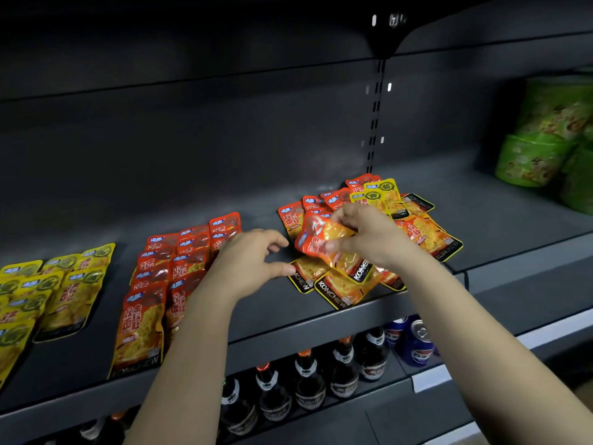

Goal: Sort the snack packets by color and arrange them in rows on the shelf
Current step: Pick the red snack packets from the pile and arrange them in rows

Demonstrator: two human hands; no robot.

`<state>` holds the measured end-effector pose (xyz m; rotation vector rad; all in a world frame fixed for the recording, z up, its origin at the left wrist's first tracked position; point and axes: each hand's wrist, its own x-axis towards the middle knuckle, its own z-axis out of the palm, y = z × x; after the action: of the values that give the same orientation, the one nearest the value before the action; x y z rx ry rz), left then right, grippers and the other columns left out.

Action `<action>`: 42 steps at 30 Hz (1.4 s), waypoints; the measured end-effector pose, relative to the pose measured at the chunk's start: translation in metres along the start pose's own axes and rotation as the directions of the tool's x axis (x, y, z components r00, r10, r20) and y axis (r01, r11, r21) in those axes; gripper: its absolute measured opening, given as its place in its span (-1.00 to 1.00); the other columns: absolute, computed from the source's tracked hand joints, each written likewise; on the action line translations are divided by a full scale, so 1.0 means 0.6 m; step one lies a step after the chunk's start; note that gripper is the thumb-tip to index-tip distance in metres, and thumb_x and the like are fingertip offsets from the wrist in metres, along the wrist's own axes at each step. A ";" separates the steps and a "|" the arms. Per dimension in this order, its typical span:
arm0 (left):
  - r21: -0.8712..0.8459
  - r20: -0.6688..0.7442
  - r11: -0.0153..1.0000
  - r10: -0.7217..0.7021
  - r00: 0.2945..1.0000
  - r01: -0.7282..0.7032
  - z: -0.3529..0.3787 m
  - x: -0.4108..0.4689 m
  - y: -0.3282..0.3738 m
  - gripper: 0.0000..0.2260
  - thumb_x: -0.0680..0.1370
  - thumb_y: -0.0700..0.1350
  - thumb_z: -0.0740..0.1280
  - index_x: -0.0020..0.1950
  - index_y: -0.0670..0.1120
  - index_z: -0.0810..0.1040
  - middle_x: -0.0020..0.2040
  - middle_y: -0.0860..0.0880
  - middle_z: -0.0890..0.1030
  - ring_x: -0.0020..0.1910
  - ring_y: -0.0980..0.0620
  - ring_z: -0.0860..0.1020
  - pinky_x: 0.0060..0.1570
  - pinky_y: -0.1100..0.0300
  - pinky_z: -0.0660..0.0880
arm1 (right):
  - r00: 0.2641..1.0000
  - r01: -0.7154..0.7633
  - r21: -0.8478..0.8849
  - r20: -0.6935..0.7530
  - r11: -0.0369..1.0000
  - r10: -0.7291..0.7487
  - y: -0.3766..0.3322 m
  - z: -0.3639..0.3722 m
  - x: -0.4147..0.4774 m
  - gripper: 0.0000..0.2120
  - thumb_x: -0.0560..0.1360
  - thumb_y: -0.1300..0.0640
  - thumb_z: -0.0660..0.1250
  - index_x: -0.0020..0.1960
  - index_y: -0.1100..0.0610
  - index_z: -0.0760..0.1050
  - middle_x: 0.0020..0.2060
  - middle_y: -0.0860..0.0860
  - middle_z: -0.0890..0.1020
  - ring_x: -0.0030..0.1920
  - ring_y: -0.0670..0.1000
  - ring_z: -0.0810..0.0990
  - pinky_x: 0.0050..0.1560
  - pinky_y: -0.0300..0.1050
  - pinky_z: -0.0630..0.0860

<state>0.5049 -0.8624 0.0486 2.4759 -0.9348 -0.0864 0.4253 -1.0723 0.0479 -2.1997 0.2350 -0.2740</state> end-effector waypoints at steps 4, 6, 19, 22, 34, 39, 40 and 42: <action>0.004 0.021 1.000 0.029 0.999 -0.029 0.014 0.008 0.021 -0.58 0.39 0.07 0.52 0.22 0.08 0.57 0.12 0.09 0.59 0.08 0.11 0.54 0.13 0.03 0.51 | 0.990 0.044 0.217 -0.142 0.975 -0.013 0.014 -0.030 -0.011 -0.80 0.43 0.20 0.48 0.03 0.16 0.58 -0.05 0.10 0.69 -0.05 0.05 0.65 0.07 0.01 0.57; 0.001 0.034 0.999 0.037 0.999 -0.037 0.024 0.010 0.030 -0.60 0.40 0.05 0.52 0.21 0.08 0.58 0.12 0.09 0.59 0.07 0.11 0.54 0.14 0.03 0.51 | 0.981 0.052 0.306 -0.195 0.950 0.009 0.021 -0.043 -0.019 -0.86 0.46 0.24 0.45 -0.01 0.22 0.57 -0.09 0.16 0.69 -0.11 0.10 0.67 0.00 0.04 0.60; -0.053 0.013 0.994 0.099 0.995 -0.098 0.078 0.025 0.097 -0.74 0.43 0.10 0.47 0.08 0.06 0.60 -0.03 0.12 0.56 -0.05 0.14 0.53 0.02 0.04 0.55 | 0.961 0.069 0.527 -0.263 0.847 0.085 0.067 -0.084 -0.034 -0.72 0.45 0.30 0.43 0.14 0.19 0.52 -0.05 0.05 0.71 -0.04 0.06 0.70 0.02 0.00 0.61; -0.036 0.015 0.996 0.086 0.996 -0.085 0.092 0.027 0.127 -0.62 0.39 0.22 0.46 0.11 0.06 0.59 -0.01 0.12 0.58 -0.04 0.12 0.55 -0.02 0.06 0.56 | 0.963 0.077 0.524 -0.258 0.848 0.072 0.071 -0.089 -0.037 -0.71 0.45 0.31 0.43 0.16 0.24 0.50 -0.06 0.08 0.70 -0.07 0.06 0.70 -0.02 -0.05 0.62; 0.071 0.047 0.996 -0.050 0.998 0.047 0.107 0.042 0.162 -0.37 0.30 0.15 0.57 0.29 -0.03 0.51 0.11 0.01 0.60 0.10 -0.03 0.55 0.08 0.02 0.53 | 0.967 0.069 0.511 -0.245 0.857 0.068 0.087 -0.105 -0.040 -0.68 0.44 0.27 0.45 0.17 0.26 0.50 -0.03 0.10 0.71 -0.04 0.07 0.70 0.00 -0.02 0.62; 0.034 0.052 0.999 -0.013 0.999 0.011 0.103 0.041 0.169 -0.49 0.33 0.10 0.56 0.22 -0.04 0.58 0.08 0.01 0.60 0.09 -0.01 0.53 0.06 0.07 0.51 | 0.964 0.088 0.500 -0.259 0.862 0.052 0.078 -0.111 -0.038 -0.70 0.45 0.25 0.44 0.15 0.26 0.50 -0.04 0.07 0.71 -0.05 0.06 0.71 -0.01 -0.04 0.63; 0.010 0.049 1.000 0.000 0.999 -0.001 0.102 0.040 0.170 -0.54 0.34 0.09 0.56 0.17 -0.03 0.59 0.05 0.02 0.59 0.08 -0.01 0.53 0.05 0.06 0.51 | 0.963 0.093 0.489 -0.265 0.867 0.046 0.075 -0.112 -0.038 -0.71 0.45 0.24 0.45 0.14 0.24 0.50 -0.05 0.06 0.71 -0.06 0.05 0.71 -0.01 -0.03 0.63; -0.047 0.052 0.999 0.024 0.998 -0.022 0.101 0.037 0.170 -0.60 0.33 0.08 0.56 0.08 -0.02 0.58 0.02 0.04 0.59 0.06 0.01 0.53 0.03 0.06 0.51 | 0.961 0.101 0.477 -0.275 0.873 0.039 0.070 -0.112 -0.037 -0.74 0.46 0.23 0.45 0.12 0.23 0.51 -0.07 0.05 0.72 -0.06 0.05 0.71 -0.01 -0.03 0.62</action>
<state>0.4467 -0.9679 0.0450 2.4301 -0.9720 -0.1642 0.3824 -1.1425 0.0516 -1.6579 0.2522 -0.5955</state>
